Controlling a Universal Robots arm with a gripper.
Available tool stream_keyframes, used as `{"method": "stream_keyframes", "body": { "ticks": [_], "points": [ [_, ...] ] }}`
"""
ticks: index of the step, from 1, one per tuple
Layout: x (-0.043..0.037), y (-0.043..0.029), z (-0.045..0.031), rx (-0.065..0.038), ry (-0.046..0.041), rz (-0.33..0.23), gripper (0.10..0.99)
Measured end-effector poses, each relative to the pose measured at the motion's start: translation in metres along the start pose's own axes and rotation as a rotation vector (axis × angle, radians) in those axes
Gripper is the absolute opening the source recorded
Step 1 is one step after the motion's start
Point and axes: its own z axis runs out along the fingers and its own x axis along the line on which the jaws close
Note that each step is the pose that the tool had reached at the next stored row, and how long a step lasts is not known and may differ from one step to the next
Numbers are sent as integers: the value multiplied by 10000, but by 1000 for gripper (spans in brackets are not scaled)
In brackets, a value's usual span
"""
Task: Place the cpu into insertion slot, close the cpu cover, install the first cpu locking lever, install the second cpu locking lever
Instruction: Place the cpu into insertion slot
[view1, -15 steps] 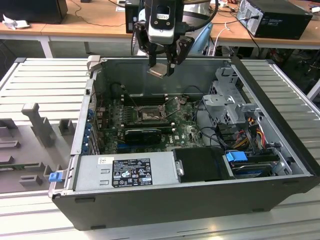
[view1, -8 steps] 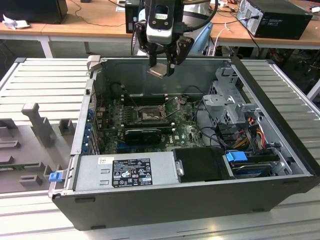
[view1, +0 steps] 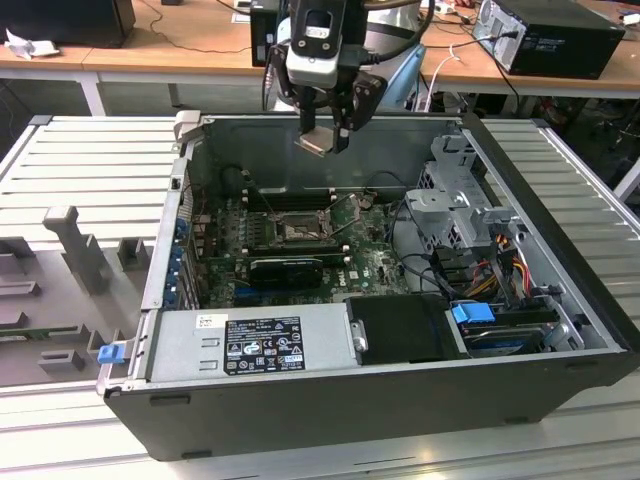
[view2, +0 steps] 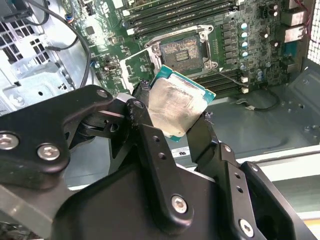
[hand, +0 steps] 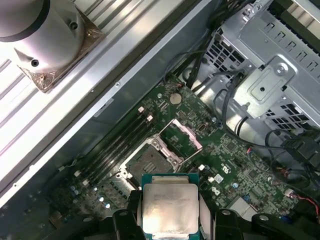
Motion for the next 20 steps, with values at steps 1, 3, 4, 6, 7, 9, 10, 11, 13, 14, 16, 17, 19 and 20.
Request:
{"method": "stream_keyframes", "body": {
  "ticks": [1,3,4,6,7,9,10,11,13,14,16,17,19,20],
  "points": [
    [0,0,0,-3,-11,132,541],
    [0,0,1,-7,-33,375,541],
    [0,0,1,-12,-53,603,541],
    [0,0,2,-19,-89,1011,541],
    [0,0,2,-22,-102,1159,541],
    [0,0,2,-28,-125,1421,541],
    [0,0,3,-30,-137,1554,541],
    [0,-1,3,-34,-152,1727,541],
    [0,0,4,-38,-174,1982,541],
    [0,0,4,-39,-180,2041,541],
    [0,0,5,-42,-195,2204,541],
    [0,0,5,-44,-202,2283,541],
    [0,-1,5,-48,-218,2467,541],
    [0,-1,5,-48,-224,2539,541]
  ]
}}
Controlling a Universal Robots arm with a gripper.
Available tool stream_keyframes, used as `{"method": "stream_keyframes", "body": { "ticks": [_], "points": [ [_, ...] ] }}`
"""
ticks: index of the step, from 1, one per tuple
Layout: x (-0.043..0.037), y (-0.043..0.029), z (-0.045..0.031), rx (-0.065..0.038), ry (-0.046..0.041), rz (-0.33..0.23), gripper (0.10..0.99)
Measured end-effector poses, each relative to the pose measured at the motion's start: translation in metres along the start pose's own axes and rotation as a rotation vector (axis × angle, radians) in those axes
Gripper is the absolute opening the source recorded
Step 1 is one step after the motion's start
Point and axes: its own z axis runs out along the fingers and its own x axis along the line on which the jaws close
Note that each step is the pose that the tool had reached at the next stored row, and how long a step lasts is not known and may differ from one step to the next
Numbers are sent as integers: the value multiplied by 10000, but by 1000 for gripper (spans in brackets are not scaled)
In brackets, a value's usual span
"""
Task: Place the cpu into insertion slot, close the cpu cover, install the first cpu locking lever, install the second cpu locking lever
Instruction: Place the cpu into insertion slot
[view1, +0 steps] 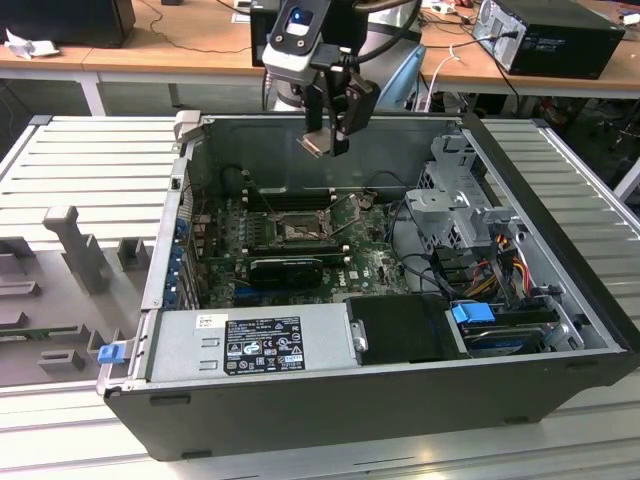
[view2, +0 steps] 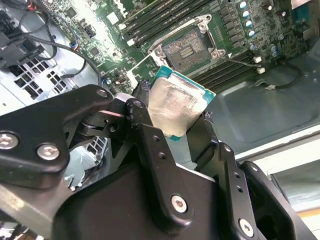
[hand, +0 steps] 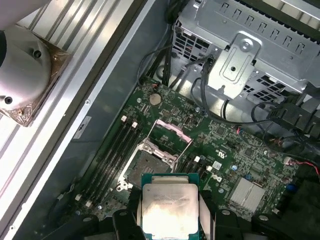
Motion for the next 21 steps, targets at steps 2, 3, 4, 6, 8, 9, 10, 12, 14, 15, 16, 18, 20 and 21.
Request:
{"method": "stream_keyframes", "body": {
  "ticks": [2,3,4,6,8,9,10,12,14,15,16,18,20,21],
  "points": [
    [0,0,1,-3,-15,167,541],
    [0,0,1,-5,-23,257,541],
    [0,0,1,-7,-29,328,541],
    [0,0,1,-11,-48,536,541],
    [0,0,2,-13,-58,655,541],
    [0,0,2,-15,-66,745,541],
    [0,0,2,-16,-72,808,541],
    [0,0,2,-18,-85,953,541],
    [0,0,3,-22,-98,1110,541],
    [0,0,4,-25,-112,1264,541],
    [0,0,4,-29,-130,1473,541],
    [0,-1,7,-39,-175,1982,541],
    [0,-1,8,-46,-212,2399,541],
    [0,-1,8,-49,-224,2533,541]
  ]
}}
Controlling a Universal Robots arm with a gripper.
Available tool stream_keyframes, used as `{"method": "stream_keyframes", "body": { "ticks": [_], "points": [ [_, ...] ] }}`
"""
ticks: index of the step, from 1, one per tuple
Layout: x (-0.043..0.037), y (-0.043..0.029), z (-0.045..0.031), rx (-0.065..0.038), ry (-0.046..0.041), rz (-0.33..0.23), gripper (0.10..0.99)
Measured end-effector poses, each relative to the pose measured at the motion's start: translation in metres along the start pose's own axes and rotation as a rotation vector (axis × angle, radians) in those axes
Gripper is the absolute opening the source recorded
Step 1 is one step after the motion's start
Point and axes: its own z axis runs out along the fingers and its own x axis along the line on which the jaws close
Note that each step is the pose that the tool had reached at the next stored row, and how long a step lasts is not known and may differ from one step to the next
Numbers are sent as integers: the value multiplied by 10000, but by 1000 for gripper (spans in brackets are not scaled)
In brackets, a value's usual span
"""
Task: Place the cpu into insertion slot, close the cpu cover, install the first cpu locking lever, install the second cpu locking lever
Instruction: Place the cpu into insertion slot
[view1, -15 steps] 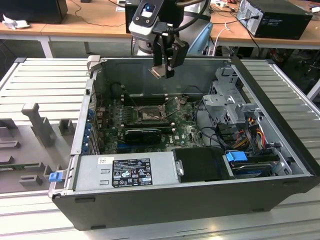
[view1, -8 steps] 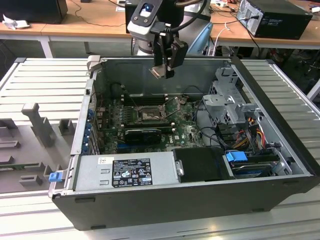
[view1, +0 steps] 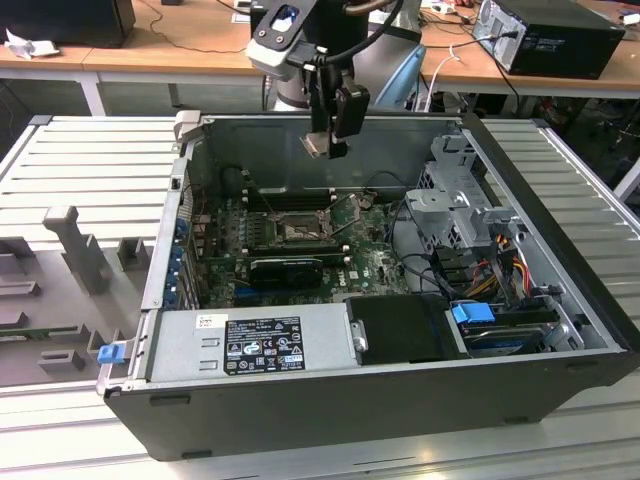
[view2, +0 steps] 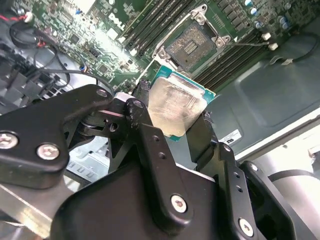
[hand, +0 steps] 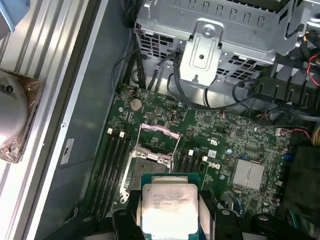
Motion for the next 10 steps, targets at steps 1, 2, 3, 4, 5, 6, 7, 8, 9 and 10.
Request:
{"method": "stream_keyframes", "body": {
  "ticks": [1,2,3,4,5,6,7,8,9,10],
  "points": [
    [0,0,1,-7,-26,303,541],
    [0,0,1,-10,-43,487,541],
    [0,0,2,-12,-51,585,541],
    [0,-1,5,-15,-59,693,541],
    [0,-1,9,-16,-66,760,541],
    [0,-2,16,-10,-73,795,541],
    [0,-3,31,-12,-76,824,541],
    [0,-4,44,-11,-78,843,541],
    [-1,-6,64,-10,-78,855,541],
    [-1,-7,74,-10,-78,857,541]
  ]
}}
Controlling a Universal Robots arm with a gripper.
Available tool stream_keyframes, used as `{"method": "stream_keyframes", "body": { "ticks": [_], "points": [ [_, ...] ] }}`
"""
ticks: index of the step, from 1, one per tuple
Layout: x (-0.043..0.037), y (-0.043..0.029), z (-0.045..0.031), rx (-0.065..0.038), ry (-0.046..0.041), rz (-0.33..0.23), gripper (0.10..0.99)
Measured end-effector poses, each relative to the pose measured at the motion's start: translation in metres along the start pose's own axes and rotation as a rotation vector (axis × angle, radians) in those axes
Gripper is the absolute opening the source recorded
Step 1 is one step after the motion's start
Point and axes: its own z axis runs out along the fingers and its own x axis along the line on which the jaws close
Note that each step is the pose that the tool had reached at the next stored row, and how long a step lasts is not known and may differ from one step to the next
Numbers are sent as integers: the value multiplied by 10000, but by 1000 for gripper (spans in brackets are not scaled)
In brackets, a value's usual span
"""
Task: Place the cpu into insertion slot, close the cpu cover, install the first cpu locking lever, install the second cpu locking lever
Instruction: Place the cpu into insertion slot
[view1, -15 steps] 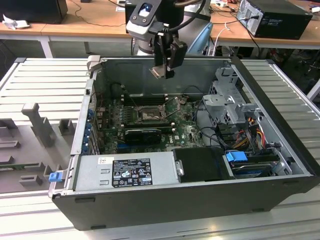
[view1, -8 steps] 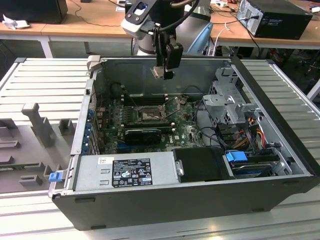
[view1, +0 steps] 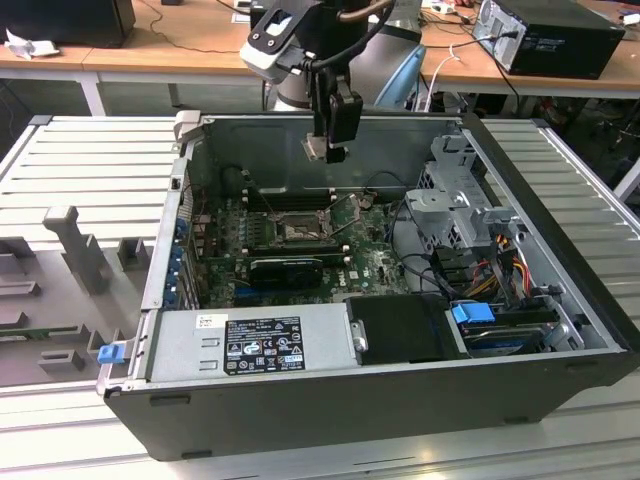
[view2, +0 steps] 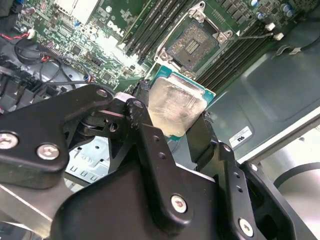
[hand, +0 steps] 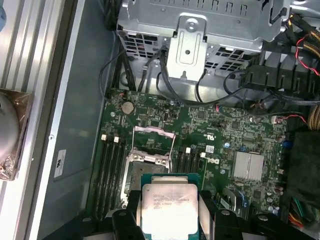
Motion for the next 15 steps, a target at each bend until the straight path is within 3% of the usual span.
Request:
{"method": "stream_keyframes", "body": {
  "ticks": [12,15],
  "points": [
    [-5,-22,257,-1,-4,42,541],
    [-6,-27,308,-8,-42,472,541]
  ]
}}
